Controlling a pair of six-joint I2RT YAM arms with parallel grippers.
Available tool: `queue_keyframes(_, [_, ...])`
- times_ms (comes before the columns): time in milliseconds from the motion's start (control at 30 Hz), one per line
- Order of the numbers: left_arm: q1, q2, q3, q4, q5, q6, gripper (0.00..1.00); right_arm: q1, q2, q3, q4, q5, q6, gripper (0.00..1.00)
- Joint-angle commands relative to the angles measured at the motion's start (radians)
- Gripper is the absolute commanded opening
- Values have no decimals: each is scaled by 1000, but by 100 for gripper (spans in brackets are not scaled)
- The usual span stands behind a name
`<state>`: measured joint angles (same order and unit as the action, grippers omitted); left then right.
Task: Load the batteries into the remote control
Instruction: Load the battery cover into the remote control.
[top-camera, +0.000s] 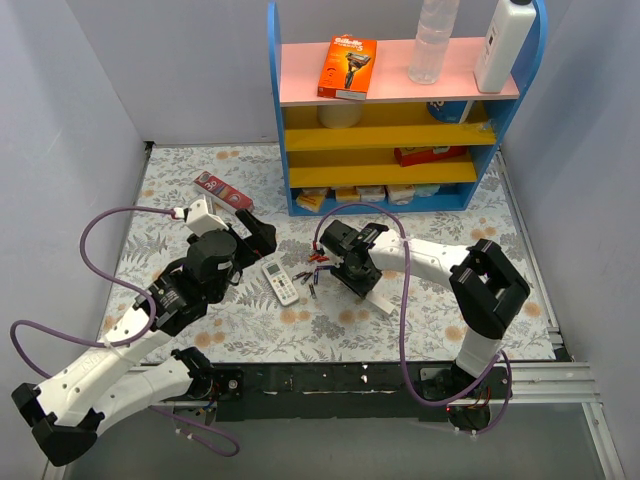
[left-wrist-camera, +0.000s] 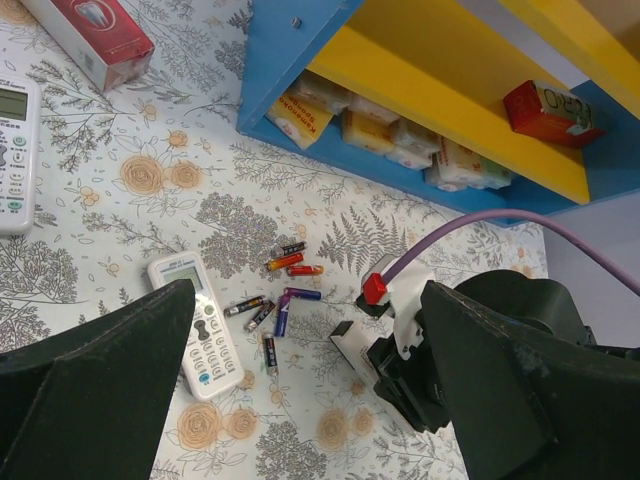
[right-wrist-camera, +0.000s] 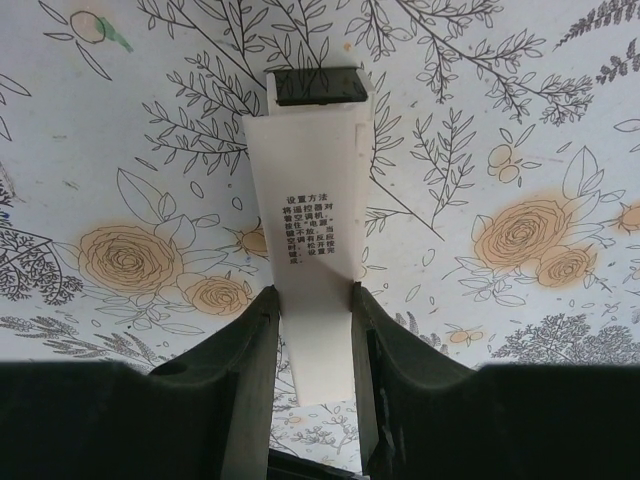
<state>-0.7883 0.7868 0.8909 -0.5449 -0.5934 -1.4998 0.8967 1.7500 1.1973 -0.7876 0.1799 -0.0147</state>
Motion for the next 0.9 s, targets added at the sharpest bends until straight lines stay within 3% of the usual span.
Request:
queue_keyframes(0, [4, 9, 2, 11, 1, 26, 98, -7, 3, 36, -27, -11, 47, 20])
queue_keyframes(867, [3, 29, 6, 34, 1, 52, 98, -22, 22, 38, -39, 10, 65, 21])
